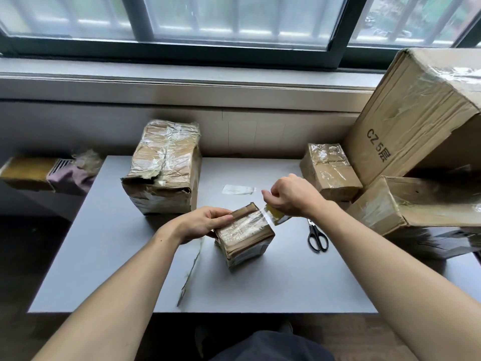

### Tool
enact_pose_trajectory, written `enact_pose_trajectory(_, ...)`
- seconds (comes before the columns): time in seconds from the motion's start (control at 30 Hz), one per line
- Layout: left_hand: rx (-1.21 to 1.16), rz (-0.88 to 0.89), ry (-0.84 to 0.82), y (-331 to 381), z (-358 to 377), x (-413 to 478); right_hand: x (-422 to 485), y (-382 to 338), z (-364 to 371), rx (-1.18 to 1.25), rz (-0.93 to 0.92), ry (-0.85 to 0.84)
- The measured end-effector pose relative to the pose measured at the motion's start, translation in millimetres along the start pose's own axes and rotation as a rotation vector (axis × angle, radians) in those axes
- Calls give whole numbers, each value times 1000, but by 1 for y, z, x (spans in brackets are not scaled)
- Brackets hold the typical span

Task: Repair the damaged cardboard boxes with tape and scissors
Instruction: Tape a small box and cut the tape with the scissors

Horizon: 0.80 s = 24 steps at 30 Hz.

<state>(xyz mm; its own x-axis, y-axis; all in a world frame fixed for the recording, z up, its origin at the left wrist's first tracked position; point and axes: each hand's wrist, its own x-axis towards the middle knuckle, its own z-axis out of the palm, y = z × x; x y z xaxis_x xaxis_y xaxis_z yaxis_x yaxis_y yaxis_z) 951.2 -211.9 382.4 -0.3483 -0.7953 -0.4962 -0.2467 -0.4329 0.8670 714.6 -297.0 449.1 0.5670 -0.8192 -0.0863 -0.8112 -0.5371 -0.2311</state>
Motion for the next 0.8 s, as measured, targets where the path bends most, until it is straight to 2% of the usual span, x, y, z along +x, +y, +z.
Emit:
enact_pose_trajectory(0.1,-4,-11,4,-2,0,0,-7,-1,35,69,61,-29)
enact_pose_trajectory(0.2,79,-46,13,3,1,2,-14,-4,64,154,161,34)
enact_pose_trajectory(0.27,206,-78,5,12,2,3,-14,-3,69,161,159,66)
enact_pose_trajectory(0.33,445,-65,53,27,5,6,-13,-2,68,169,144,62)
enact_pose_trajectory(0.47,865,-13,287,49,36,29,-10,-4,66,230,182,44)
enact_pose_trajectory(0.6,1114,-35,617,38,83,49,-13,-2,69,388,263,0)
enact_pose_trajectory(0.67,1140,-49,758,34,89,52,-14,-1,72,458,278,19)
enact_pose_trajectory(0.8,1140,39,844,26,75,52,-15,4,84,613,309,58)
